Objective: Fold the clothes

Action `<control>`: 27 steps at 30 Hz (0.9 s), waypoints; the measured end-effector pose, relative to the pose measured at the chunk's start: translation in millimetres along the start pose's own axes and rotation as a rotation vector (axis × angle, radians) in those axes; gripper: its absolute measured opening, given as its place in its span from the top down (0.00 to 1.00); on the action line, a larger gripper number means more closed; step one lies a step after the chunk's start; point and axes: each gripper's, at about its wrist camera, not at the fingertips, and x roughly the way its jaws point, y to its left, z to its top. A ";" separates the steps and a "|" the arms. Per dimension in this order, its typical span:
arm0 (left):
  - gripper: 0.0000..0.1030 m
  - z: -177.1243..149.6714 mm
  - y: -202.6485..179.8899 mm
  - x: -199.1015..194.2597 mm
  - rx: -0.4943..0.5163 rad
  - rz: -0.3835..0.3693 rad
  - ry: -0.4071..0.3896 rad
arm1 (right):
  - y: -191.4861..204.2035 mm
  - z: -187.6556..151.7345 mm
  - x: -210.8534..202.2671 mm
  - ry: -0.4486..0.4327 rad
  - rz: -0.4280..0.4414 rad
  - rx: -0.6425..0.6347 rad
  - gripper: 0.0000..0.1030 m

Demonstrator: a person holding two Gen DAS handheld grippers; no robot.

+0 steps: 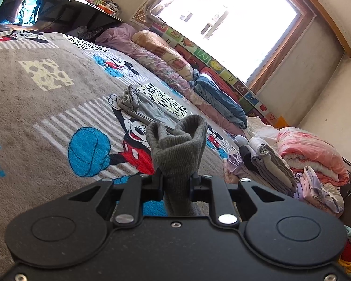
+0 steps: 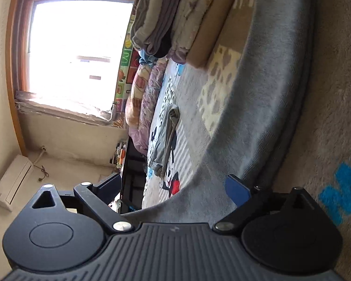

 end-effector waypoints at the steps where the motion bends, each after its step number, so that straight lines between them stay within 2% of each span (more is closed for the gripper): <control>1: 0.84 -1.1 -1.2 0.7 0.000 -0.001 0.004 | -11.2 1.7 4.5 0.017 -0.041 0.035 0.16; 3: 0.84 -2.2 -5.3 2.1 0.012 -0.001 0.005 | -22.6 -0.1 4.8 0.038 -0.088 0.017 0.30; 5: 0.84 -0.5 -9.6 3.1 0.021 -0.010 0.003 | -21.7 -1.5 -1.3 0.040 -0.075 0.017 0.30; 6: 0.84 1.1 -11.6 3.3 0.024 -0.013 0.002 | -20.2 -1.3 -4.4 0.027 -0.063 0.036 0.25; 7: 0.84 2.6 -13.8 3.2 0.029 -0.017 0.001 | -18.7 -1.2 -7.4 0.013 -0.050 0.055 0.14; 9: 0.84 5.2 -18.2 2.0 0.041 -0.023 -0.001 | -8.2 -3.9 -9.2 0.005 -0.023 0.049 0.04; 11: 0.84 7.5 -24.4 1.5 0.057 -0.032 0.001 | -5.0 -12.1 -1.1 0.052 0.060 0.075 0.05; 13: 0.84 7.9 -33.8 2.5 0.085 -0.036 0.015 | -9.9 -18.0 10.5 0.076 0.007 0.072 0.07; 14: 0.84 6.2 -39.5 2.9 0.102 -0.037 0.019 | -20.3 -20.4 14.1 0.081 0.004 0.094 0.11; 15: 0.84 4.9 -44.8 2.7 0.114 -0.044 0.017 | -24.0 -20.5 15.3 0.079 -0.009 0.086 0.19; 16: 0.84 4.2 -50.5 2.7 0.121 -0.055 0.015 | -24.4 -19.5 11.6 0.078 -0.001 0.097 0.20; 21: 0.84 1.1 -89.0 8.3 0.178 -0.093 0.016 | -27.8 -9.4 -10.6 0.054 0.055 0.158 0.10; 24: 0.84 -7.3 -122.7 14.7 0.245 -0.098 0.011 | -29.5 12.2 -29.5 0.015 0.085 0.178 0.08; 27: 0.84 -23.0 -156.2 22.0 0.316 -0.078 -0.002 | -28.4 44.1 -54.7 -0.024 0.100 0.120 0.08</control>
